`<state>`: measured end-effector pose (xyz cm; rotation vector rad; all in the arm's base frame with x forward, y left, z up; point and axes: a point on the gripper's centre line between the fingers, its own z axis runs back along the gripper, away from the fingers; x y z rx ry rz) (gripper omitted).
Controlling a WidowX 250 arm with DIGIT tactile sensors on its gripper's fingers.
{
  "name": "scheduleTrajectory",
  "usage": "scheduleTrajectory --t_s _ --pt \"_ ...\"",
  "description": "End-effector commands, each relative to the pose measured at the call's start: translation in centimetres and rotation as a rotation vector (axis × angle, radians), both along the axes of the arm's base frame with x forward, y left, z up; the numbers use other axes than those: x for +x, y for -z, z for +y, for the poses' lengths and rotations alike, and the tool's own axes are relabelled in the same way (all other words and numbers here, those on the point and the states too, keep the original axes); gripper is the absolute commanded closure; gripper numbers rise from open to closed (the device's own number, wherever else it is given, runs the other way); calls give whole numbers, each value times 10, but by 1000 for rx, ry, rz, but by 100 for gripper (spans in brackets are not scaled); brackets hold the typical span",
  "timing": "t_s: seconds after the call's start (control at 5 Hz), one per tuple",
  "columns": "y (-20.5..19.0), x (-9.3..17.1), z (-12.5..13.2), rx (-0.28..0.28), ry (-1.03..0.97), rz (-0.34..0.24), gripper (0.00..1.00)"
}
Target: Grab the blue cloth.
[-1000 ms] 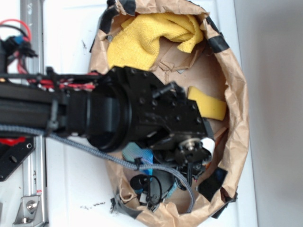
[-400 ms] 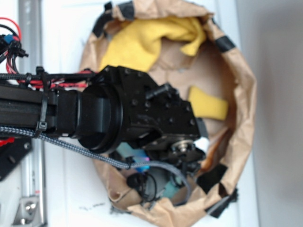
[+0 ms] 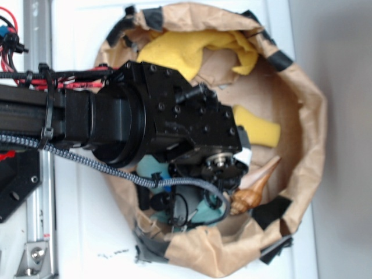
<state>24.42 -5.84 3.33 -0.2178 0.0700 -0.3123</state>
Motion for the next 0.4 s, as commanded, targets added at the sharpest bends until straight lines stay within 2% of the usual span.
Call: scheduleTrajectory --t_s 0.0,0.2 --pt "-63 -2 43 198 -163 -142 100" --pt "-95 -11 57 245 -250 -190 100"
